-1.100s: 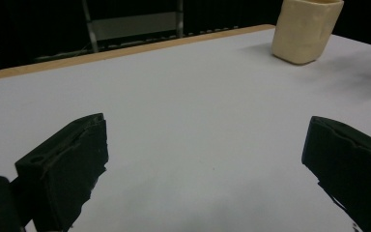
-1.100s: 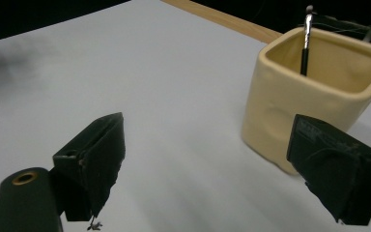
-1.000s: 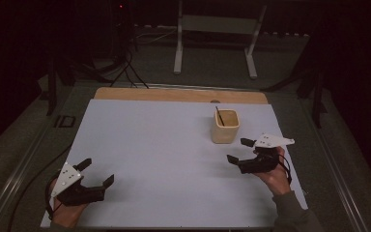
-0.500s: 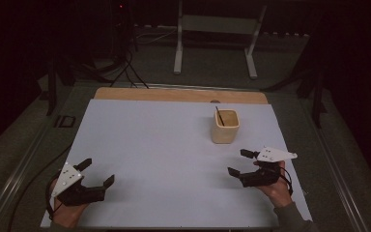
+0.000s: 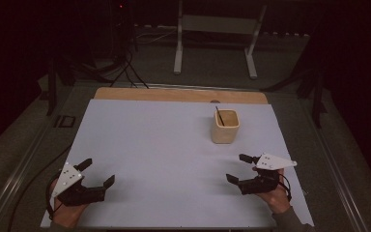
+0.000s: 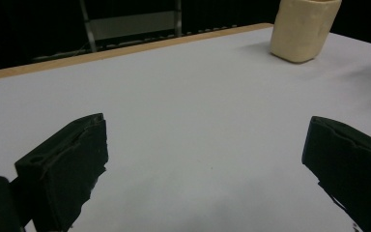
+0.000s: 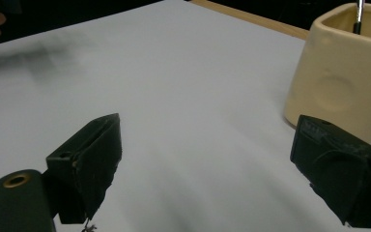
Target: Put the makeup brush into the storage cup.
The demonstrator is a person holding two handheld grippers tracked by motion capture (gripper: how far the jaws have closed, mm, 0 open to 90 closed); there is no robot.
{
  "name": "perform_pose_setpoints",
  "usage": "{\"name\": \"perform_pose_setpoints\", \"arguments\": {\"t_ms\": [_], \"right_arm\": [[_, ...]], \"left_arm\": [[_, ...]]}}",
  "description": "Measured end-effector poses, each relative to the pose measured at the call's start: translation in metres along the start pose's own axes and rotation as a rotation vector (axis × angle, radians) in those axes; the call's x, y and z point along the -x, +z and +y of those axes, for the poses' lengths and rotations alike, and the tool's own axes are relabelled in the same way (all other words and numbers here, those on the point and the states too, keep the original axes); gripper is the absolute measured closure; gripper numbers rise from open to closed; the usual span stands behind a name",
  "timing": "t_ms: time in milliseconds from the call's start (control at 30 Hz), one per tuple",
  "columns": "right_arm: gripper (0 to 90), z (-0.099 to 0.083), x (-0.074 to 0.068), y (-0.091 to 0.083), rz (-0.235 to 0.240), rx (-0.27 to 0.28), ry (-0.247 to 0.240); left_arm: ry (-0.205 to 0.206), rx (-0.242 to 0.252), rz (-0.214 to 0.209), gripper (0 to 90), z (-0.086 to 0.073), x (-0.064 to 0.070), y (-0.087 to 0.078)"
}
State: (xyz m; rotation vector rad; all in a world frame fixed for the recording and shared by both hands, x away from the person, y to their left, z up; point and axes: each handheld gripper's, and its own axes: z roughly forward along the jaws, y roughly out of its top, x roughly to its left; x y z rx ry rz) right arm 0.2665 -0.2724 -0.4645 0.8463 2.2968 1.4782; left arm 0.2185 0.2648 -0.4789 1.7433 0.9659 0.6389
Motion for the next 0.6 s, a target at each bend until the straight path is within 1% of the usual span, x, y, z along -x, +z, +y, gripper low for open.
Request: {"name": "perform_pose_setpoints", "arguments": {"t_ms": [167, 267, 467, 600], "right_arm": [[10.8, -0.0008, -0.0043, 0.0002, 0.019, 0.019, -0.015], [10.9, -0.0023, -0.0067, 0.0019, 0.03, 0.022, -0.023], [10.9, -0.004, -0.0078, 0.0051, 0.034, 0.016, -0.027], [10.9, -0.0038, -0.0073, 0.0045, 0.035, 0.024, -0.028]], "left_arm": [[0.001, 0.003, -0.003, 3.4, 0.0001, 0.0005, 0.0001], [0.006, 0.003, -0.008, 3.4, 0.0002, 0.0012, 0.0005], [0.009, 0.0, -0.011, 3.4, 0.0002, 0.0019, 0.0013], [0.01, -0.002, -0.01, 3.4, 0.0003, 0.0019, 0.0016]]}}
